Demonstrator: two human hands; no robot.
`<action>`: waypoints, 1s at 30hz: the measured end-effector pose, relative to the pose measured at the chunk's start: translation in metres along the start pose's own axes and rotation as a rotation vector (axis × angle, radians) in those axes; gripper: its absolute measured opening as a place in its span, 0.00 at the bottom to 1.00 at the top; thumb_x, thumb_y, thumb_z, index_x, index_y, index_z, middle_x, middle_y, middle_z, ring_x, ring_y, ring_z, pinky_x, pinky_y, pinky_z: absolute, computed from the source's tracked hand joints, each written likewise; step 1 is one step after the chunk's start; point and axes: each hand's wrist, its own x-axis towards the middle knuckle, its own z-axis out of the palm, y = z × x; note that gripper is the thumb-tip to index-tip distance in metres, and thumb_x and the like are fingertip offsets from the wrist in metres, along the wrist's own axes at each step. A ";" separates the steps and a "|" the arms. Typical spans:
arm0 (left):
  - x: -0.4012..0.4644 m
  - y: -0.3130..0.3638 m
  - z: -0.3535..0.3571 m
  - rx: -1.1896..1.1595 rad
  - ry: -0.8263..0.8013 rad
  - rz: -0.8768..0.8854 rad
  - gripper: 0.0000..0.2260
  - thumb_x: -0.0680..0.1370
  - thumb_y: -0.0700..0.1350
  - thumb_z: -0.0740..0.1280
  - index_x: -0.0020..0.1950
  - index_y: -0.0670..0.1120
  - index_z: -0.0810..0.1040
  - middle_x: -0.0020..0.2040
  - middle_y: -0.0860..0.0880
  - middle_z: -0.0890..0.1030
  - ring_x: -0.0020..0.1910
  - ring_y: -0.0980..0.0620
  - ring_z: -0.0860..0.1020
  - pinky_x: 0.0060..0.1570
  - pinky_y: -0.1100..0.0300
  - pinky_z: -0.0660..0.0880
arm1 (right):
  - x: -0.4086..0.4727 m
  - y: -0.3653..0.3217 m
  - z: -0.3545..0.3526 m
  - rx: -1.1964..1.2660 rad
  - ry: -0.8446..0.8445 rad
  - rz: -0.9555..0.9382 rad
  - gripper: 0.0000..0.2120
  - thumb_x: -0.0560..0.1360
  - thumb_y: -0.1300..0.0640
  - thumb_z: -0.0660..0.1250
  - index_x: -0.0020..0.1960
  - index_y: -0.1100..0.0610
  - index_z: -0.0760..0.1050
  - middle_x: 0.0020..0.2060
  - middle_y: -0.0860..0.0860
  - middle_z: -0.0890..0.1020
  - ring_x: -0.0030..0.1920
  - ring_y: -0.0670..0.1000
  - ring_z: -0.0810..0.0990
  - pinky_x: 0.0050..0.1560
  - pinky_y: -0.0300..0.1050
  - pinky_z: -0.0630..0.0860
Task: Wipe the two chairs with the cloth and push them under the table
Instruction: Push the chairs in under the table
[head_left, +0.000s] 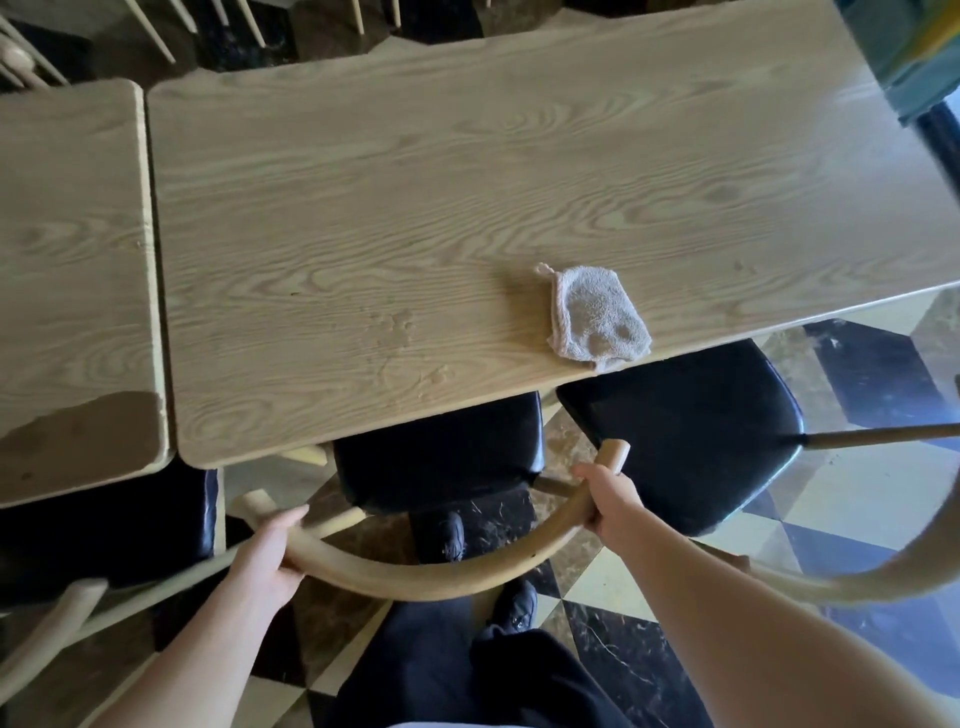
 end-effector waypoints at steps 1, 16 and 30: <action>-0.003 0.001 -0.002 -0.025 -0.014 0.017 0.29 0.70 0.46 0.77 0.69 0.45 0.73 0.61 0.39 0.79 0.59 0.40 0.79 0.58 0.43 0.76 | -0.003 0.001 -0.001 0.016 -0.025 0.005 0.15 0.72 0.53 0.72 0.53 0.58 0.72 0.44 0.58 0.80 0.42 0.56 0.80 0.54 0.55 0.82; -0.139 -0.151 0.106 -0.192 0.091 0.168 0.24 0.78 0.47 0.71 0.71 0.42 0.69 0.68 0.38 0.73 0.63 0.40 0.77 0.62 0.46 0.75 | 0.029 0.004 -0.146 0.065 -0.248 -0.053 0.13 0.77 0.56 0.69 0.59 0.58 0.73 0.51 0.54 0.78 0.48 0.55 0.85 0.49 0.53 0.84; -0.288 -0.369 0.302 -0.045 -0.177 0.024 0.08 0.82 0.38 0.62 0.59 0.36 0.73 0.62 0.36 0.77 0.60 0.37 0.78 0.58 0.43 0.77 | 0.098 -0.035 -0.409 -0.155 0.088 -0.371 0.06 0.73 0.59 0.63 0.42 0.60 0.78 0.34 0.56 0.83 0.34 0.56 0.83 0.43 0.52 0.82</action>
